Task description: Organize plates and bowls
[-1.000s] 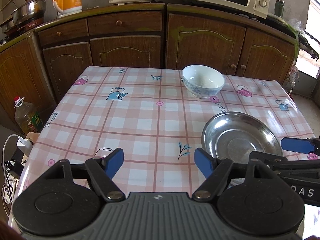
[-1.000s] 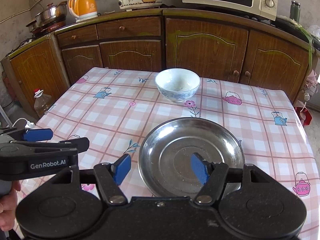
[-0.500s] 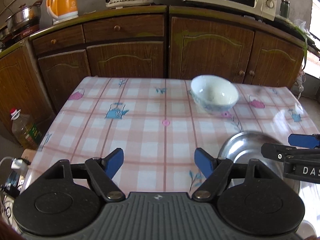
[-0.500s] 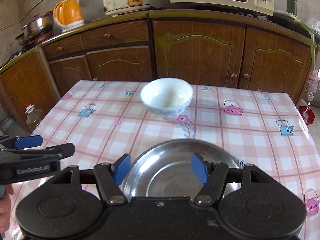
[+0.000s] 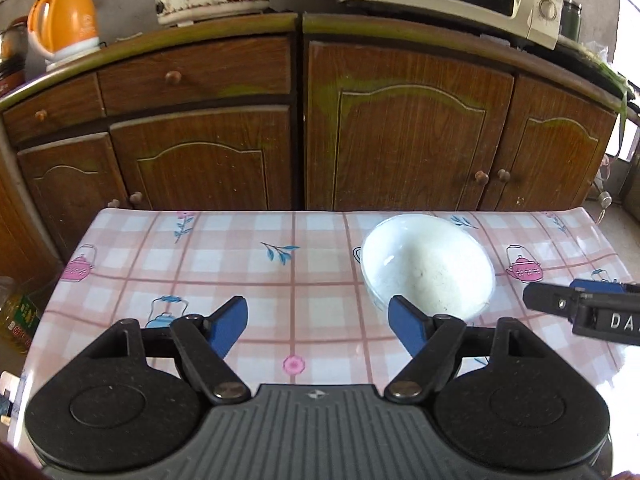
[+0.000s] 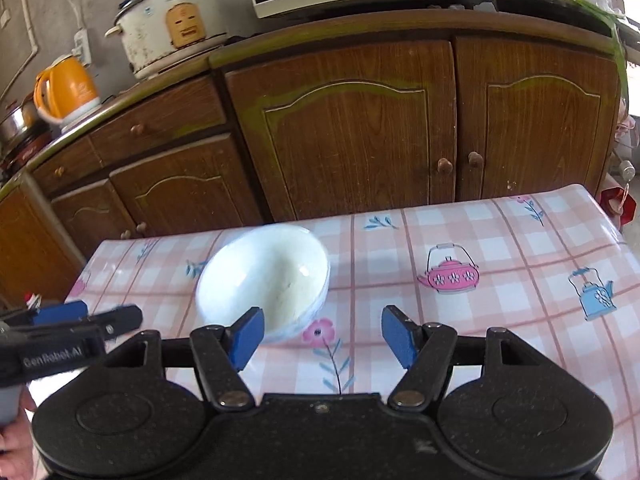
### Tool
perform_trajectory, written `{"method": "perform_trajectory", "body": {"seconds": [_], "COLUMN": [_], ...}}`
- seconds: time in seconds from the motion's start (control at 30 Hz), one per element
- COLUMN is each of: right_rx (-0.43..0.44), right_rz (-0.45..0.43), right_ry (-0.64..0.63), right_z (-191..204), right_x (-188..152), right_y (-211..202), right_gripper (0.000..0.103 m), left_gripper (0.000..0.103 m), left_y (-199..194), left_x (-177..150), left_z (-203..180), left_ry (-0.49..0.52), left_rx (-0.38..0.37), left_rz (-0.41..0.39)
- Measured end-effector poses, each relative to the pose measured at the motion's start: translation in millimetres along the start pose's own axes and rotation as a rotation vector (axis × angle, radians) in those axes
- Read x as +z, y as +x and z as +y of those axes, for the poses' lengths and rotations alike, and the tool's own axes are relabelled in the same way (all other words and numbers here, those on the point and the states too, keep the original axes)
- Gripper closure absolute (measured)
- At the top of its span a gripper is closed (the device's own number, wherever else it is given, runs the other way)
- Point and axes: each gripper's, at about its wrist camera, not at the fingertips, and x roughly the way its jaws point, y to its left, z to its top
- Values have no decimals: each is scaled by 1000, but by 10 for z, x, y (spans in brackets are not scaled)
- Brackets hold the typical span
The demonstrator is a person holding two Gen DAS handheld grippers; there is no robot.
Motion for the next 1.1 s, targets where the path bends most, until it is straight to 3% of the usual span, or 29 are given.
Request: {"method": "perform_trajectory", "body": {"seconds": [0.27,0.37,0.5,0.73,0.8,0.9,1.1], "right_rx": [-12,-9,12,67,101,98,105], "right_rz": [66,83,95,118,105,94,100], "right_ry": [35,60,83,116,134,149,146], "right_z": [-28,-73,-88,-84,-76,-48,2], "right_x": [77,75,95,73,60,63,2], "right_y": [636,822,993,1242,1254,1246,1118], "right_gripper": [25,33,33,53,64,68,73], "left_gripper": [24,25,27,46,59,81,82], "left_y": [438,602,797,1028,1051,1053,965], "left_x": [92,126,169,163,145,122,64], "left_z": [-118,-128,-116,-110,-121,-174,-105], "left_ry": [33,45,31,23,24,58,4], "left_rx": [0,2,-21,-42,-77,-119,-123], "left_rz": [13,26,51,81,83,68,87]}}
